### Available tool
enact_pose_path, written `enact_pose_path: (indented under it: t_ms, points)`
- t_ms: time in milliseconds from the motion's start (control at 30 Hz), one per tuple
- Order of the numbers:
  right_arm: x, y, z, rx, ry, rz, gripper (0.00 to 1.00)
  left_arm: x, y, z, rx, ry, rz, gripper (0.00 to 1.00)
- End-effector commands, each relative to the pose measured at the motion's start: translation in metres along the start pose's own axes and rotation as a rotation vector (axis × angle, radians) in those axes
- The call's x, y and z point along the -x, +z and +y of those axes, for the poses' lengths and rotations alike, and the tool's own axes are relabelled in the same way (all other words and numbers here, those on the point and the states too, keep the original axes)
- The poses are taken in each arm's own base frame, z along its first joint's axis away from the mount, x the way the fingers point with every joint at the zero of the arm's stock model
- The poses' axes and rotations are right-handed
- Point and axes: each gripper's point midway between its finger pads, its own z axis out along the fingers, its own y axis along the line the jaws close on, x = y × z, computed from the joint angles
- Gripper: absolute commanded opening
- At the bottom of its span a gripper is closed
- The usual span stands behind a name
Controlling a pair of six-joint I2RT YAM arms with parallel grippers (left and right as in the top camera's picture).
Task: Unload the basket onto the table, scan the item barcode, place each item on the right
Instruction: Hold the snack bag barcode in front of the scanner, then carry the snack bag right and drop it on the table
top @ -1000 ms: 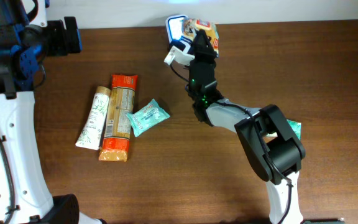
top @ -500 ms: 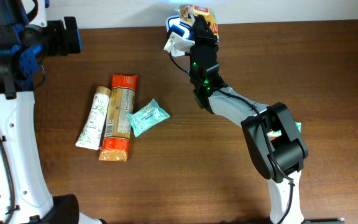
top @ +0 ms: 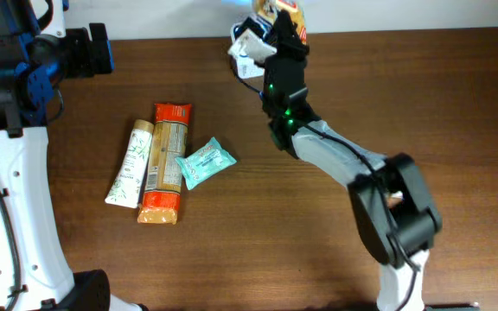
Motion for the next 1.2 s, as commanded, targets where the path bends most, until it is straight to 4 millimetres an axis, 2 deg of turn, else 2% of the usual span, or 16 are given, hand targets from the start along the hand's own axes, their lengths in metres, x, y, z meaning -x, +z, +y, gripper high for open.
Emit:
enact_pose_path:
  t_ms: [0,133,200,267,367,400,467,567,667,767,833,900,1000,1033,1100,1167]
  points:
    - [0.054,-0.030,-0.085,-0.018,0.275,-0.043,0.04,0.004,-0.006,0.001,0.004,0.011,-0.018,0.99]
    - [0.072,-0.070,-0.095,0.215,0.546,-0.020,0.04,0.004,-0.006,0.001,0.004,0.012,-0.018,0.99]
    - [0.076,-0.105,-0.117,0.379,0.787,0.009,0.04,0.004,-0.006,0.001,0.004,0.012,-0.018,0.99]
    - [0.061,-0.140,-0.152,0.451,0.985,0.085,0.04,0.004,-0.006,0.001,0.004,0.012,-0.018,0.99]
    - [0.002,-0.175,-0.206,0.384,1.127,0.246,0.04,0.004,-0.006,0.001,0.004,0.012,-0.018,0.99]
    - [-0.030,-0.187,-0.225,0.319,1.188,0.332,0.04,0.004,-0.006,0.001,0.004,0.012,-0.018,0.99]
    - [-0.091,-0.204,-0.248,0.174,1.260,0.498,0.04,0.004,-0.006,0.001,0.004,0.012,-0.018,0.99]
    - [-0.172,-0.225,-0.259,-0.004,1.279,0.749,0.04,0.004,-0.006,0.001,0.004,0.012,-0.018,0.99]
    - [-0.249,-0.235,-0.242,-0.079,1.300,1.016,0.04,0.004,-0.006,0.001,0.004,0.012,-0.018,0.99]
    - [-0.305,-0.218,-0.191,0.097,1.350,1.188,0.04,0.004,-0.006,0.001,0.004,0.012,-0.018,0.99]
    - [-0.335,-0.199,-0.140,0.337,1.406,1.260,0.04,0.004,-0.006,0.001,0.004,0.012,-0.018,0.99]
    - [-0.367,-0.199,-0.109,0.400,1.461,1.363,0.04,0.004,-0.006,0.001,0.004,0.012,-0.018,0.99]
    - [-0.393,-0.208,-0.090,0.431,1.494,1.450,0.04,0.004,-0.006,0.001,0.004,0.012,-0.018,0.99]
    - [-0.394,-0.212,-0.088,0.446,1.489,1.464,0.10,0.004,-0.006,0.001,0.004,0.012,-0.018,0.99]
    - [-0.394,-0.218,-0.089,0.457,1.487,1.487,0.47,0.004,-0.006,0.001,0.004,0.012,-0.018,0.99]
    - [-0.389,-0.221,-0.092,0.476,1.479,1.499,0.60,0.004,-0.006,0.001,0.004,0.012,-0.018,0.99]
